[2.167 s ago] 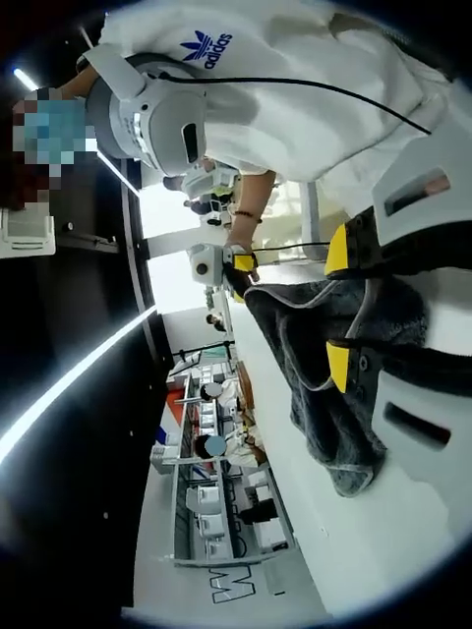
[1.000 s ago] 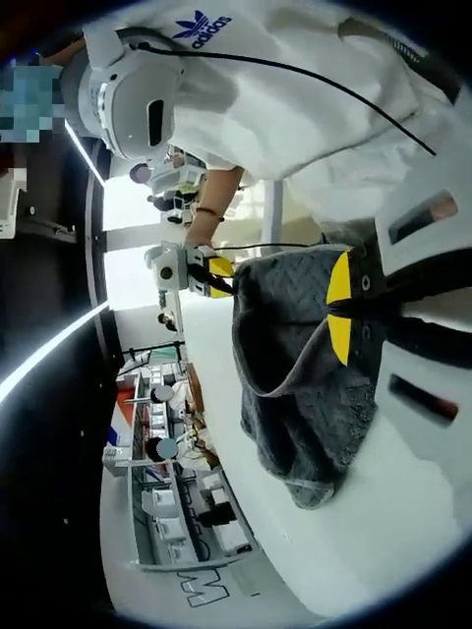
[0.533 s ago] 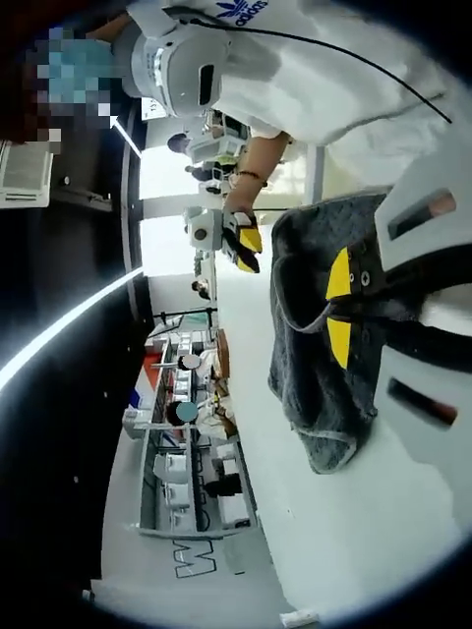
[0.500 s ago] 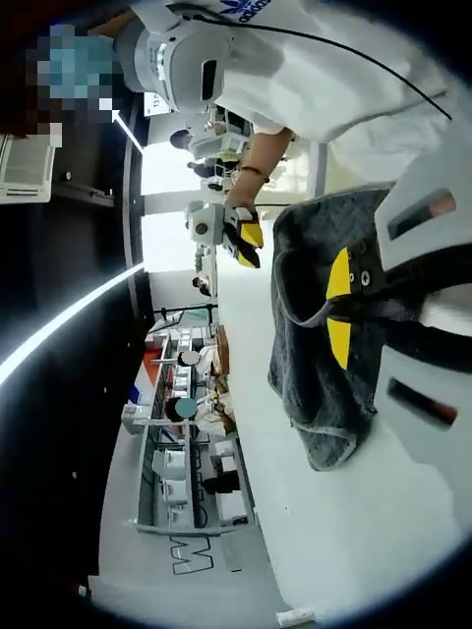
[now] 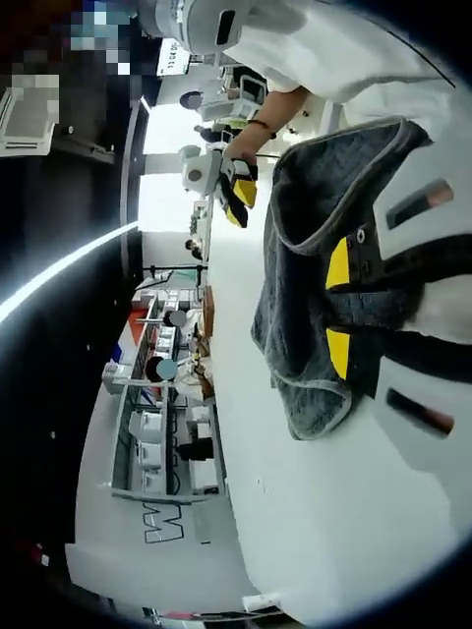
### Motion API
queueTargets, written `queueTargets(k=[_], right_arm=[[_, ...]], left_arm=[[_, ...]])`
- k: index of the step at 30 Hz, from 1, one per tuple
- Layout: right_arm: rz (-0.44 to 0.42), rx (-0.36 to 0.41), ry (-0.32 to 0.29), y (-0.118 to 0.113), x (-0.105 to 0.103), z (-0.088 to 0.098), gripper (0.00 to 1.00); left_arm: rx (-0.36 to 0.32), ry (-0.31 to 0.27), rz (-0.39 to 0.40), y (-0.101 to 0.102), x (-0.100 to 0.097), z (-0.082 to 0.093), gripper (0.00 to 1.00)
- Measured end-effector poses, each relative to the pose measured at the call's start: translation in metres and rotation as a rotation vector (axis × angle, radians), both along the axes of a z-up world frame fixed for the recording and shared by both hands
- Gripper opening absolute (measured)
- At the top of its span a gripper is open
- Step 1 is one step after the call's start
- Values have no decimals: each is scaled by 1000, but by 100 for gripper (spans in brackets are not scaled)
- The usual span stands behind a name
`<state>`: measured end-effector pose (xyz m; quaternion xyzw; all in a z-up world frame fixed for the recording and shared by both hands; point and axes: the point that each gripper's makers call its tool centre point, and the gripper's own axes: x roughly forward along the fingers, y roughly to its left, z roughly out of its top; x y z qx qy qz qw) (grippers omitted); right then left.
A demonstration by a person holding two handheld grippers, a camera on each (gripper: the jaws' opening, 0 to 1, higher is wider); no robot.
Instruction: Open the folded towel by lifting each exposed corner and separating the folded layers until the towel lies flat within the target outline without major curled edges
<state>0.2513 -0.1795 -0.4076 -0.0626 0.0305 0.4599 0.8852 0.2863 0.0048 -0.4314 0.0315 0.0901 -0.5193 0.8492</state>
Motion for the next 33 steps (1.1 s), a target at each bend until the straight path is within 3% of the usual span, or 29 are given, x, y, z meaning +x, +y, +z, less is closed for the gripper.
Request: queueTargets(k=[5,12,19,25,33], right_arm=[[-56,34,16,-8,25,5,13],[-49,57,25,-3,47,11,13],[-87,28,33,-1,70,5,13],[-117,33,54,-3,86,1,13],[-184,23,89,-13,112,-11,16]], left_arm=[[-36,5,16,-1,11,9,14],[-38,-4,56,0,33,11,13],[-31,-15,95,-4,51,8,13],[-66,23,132,-7,68,7,16],[-49,32,175,-8,94,1,18]])
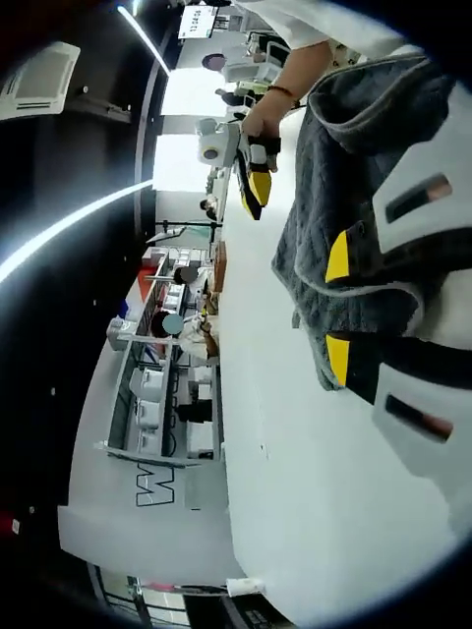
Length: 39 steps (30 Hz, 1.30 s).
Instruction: Open the folded towel by lifting each exposed corner and separating the folded layers until the towel lies flat within the target outline without major curled edges
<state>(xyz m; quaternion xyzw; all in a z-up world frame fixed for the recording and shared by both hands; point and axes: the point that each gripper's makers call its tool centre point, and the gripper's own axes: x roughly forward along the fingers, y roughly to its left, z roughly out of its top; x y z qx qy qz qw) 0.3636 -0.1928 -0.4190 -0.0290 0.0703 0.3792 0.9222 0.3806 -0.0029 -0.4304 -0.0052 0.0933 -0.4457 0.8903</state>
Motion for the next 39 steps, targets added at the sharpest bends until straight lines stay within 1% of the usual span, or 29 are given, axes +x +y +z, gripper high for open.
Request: queueTargets(k=[3,5,7,9,10,11,13,15,17,19,21,22,24,26,27,29,30,31,32,35,38,39], right_arm=[[-13,7,14,0,6,-3,16],[-32,4,26,-2,11,-6,17],[-48,13,35,-4,16,-7,19],[-64,11,40,-7,21,-9,21],[-72,5,41,-8,22,-10,21],[-83,1,50,-10,25,-12,22],[-95,-10,56,-11,29,-15,23],[-99,-11,80,-11,31,-19,24],[-99,-12,91,-10,33,-22,26],[-102,-19,110,-9,35,-28,28],[-103,-27,117,-8,36,-31,29],[-113,-33,145,-9,37,-37,29],[-124,-34,165,-10,37,-42,29],[-130,-54,183,-11,38,-48,29],[-137,-61,202,-12,38,-53,28],[-156,-38,234,-13,39,-56,29],[-152,-35,231,-13,39,-55,28],[-131,-26,234,-10,36,-54,22],[-127,-20,235,-9,36,-54,18],[-133,-14,244,-8,34,-54,11],[-132,-3,233,-7,34,-51,2],[-132,-1,225,-7,34,-49,1]], left_arm=[[3,22,36,2,12,-5,20],[18,23,43,1,18,-10,20],[16,56,68,2,22,-14,21],[42,30,76,3,26,-15,22],[41,36,78,3,28,-16,22],[38,60,83,3,31,-19,22],[46,72,87,4,35,-22,23],[54,91,106,6,40,-26,24],[61,102,103,5,41,-30,27],[67,134,107,5,41,-35,28],[102,125,117,6,42,-38,29],[126,108,122,6,44,-38,29],[127,134,131,6,45,-41,30],[120,140,123,5,45,-41,29],[111,160,117,4,45,-42,27],[95,196,112,2,44,-45,25],[102,191,114,0,41,-45,24],[106,189,114,-1,38,-46,23],[109,187,108,-3,37,-46,20],[121,178,68,-9,31,-45,11],[133,173,69,-10,31,-44,8],[138,171,69,-10,32,-44,7]])
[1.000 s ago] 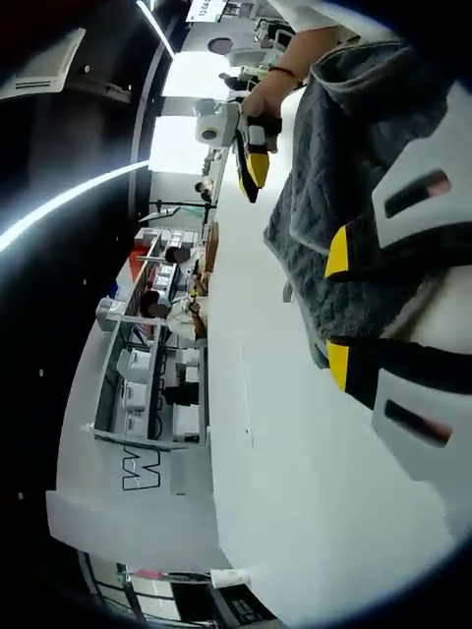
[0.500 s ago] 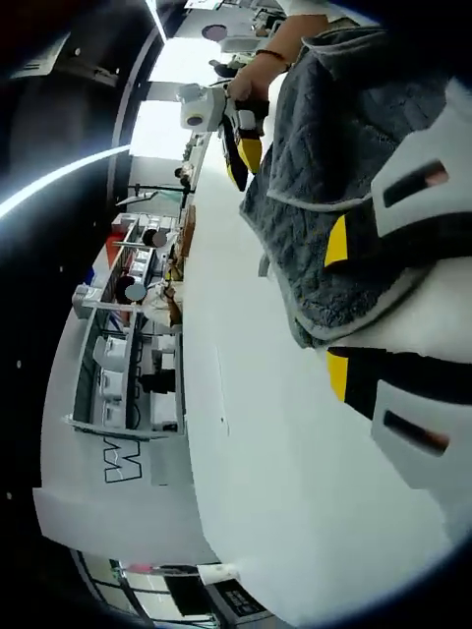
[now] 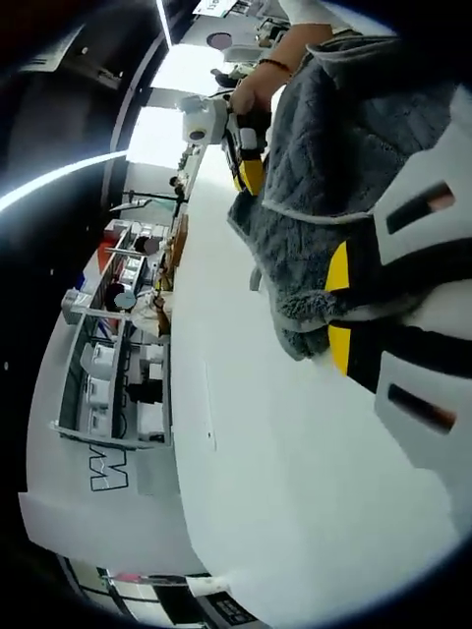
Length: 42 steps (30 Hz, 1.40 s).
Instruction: Open the folded towel by lifting each exposed corner and separating the folded layers until the towel lies flat within the target outline without major curled edges
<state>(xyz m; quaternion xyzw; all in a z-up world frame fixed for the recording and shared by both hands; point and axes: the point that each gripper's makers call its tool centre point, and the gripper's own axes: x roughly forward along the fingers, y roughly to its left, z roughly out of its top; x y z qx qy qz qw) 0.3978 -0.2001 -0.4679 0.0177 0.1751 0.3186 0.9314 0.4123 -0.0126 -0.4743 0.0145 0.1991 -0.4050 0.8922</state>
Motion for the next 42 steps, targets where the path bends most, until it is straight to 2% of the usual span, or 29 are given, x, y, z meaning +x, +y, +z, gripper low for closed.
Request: queueTargets(k=[8,17,20,22,28,33,37,38,39,42], right_arm=[[-5,-15,-13,-1,8,5,0],[-20,-9,-31,1,21,12,0],[-16,-28,-34,2,24,12,0],[-22,-20,-32,3,28,13,0],[-28,-2,-28,4,32,10,0],[-22,-28,-46,5,29,7,2],[-34,-56,-68,2,22,11,17],[-40,-72,-101,0,19,16,19],[-33,-72,-100,0,16,17,18],[-19,-69,-129,3,6,26,16]], left_arm=[[19,-26,12,1,6,4,7],[-7,-39,31,4,15,7,7],[-18,-41,40,4,18,10,7],[-14,-61,45,5,22,14,7],[-27,-51,55,4,28,14,7],[-23,-36,56,4,26,9,9],[-19,-16,56,8,20,7,14],[-10,-26,76,13,20,8,16],[3,-48,68,14,19,10,16],[-38,-40,78,16,15,16,15]])
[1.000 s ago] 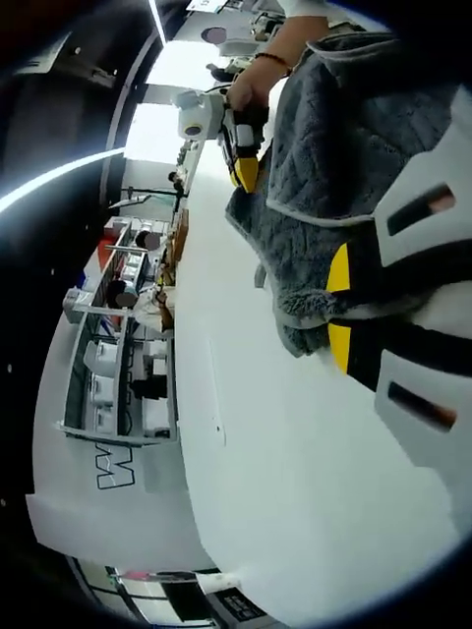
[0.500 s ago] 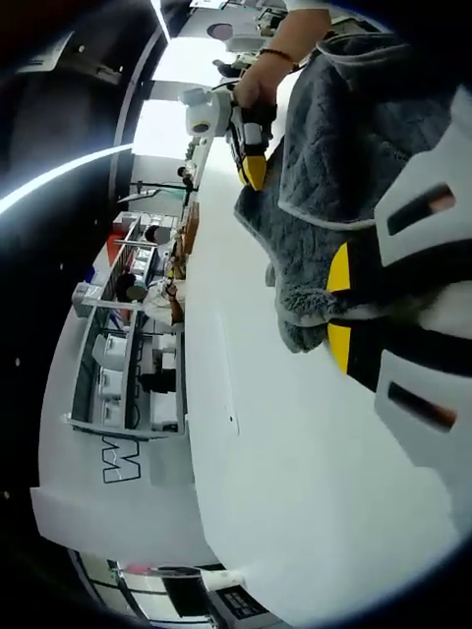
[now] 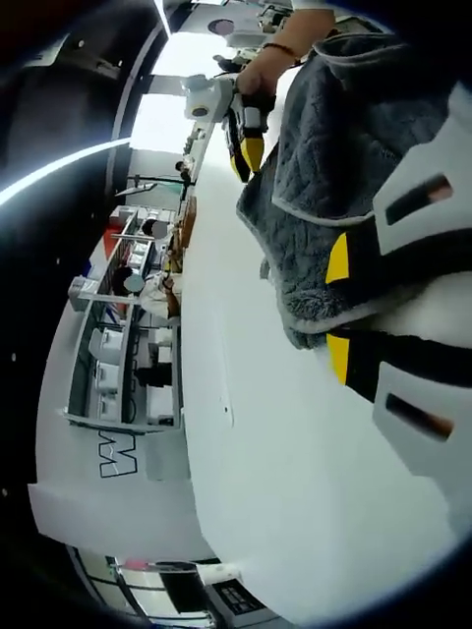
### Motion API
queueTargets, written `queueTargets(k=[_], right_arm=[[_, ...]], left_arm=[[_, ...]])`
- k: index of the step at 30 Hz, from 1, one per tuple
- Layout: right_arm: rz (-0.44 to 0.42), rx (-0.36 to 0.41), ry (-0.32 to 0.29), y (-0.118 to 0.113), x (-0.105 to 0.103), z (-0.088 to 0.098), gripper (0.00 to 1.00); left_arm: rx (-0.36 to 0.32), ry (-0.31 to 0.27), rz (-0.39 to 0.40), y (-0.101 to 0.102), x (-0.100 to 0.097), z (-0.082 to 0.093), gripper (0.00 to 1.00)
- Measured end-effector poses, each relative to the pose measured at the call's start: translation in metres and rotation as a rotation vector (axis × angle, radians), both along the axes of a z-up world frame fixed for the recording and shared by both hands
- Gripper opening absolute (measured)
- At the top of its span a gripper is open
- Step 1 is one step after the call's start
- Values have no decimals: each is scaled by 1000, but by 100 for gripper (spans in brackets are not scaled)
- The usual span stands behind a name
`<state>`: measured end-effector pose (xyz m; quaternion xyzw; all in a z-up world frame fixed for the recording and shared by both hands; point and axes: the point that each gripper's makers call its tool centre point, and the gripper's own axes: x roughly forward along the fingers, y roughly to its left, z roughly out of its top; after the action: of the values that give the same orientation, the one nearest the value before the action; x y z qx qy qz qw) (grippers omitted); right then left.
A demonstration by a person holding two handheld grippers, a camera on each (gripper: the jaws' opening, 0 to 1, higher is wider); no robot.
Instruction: Open the folded towel by lifting each exposed corner and separating the folded layers until the towel lies flat within the target outline without major curled edges
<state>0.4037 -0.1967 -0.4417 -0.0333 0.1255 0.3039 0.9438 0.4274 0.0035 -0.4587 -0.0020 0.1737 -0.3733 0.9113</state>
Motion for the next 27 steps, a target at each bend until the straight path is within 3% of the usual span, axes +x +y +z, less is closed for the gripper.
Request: queueTargets(k=[1,10,13,15,17,21,25,27], right_arm=[[12,2,-2,3,-3,1,15],[137,99,27,42,-30,14,17],[166,140,44,54,-34,17,18],[184,124,34,60,-35,16,20],[193,83,48,64,-31,10,22],[197,72,68,68,-18,3,24],[178,73,89,69,-8,-2,29],[176,72,98,70,-5,-5,30]], left_arm=[[-21,7,6,5,8,3,16],[-68,31,25,4,13,0,13],[-93,48,36,2,17,-1,16],[-93,45,40,0,18,-2,20],[-83,44,61,1,22,-4,23],[-115,66,89,1,29,-6,28],[-85,93,113,3,34,-15,37],[-77,67,87,0,35,-13,39]])
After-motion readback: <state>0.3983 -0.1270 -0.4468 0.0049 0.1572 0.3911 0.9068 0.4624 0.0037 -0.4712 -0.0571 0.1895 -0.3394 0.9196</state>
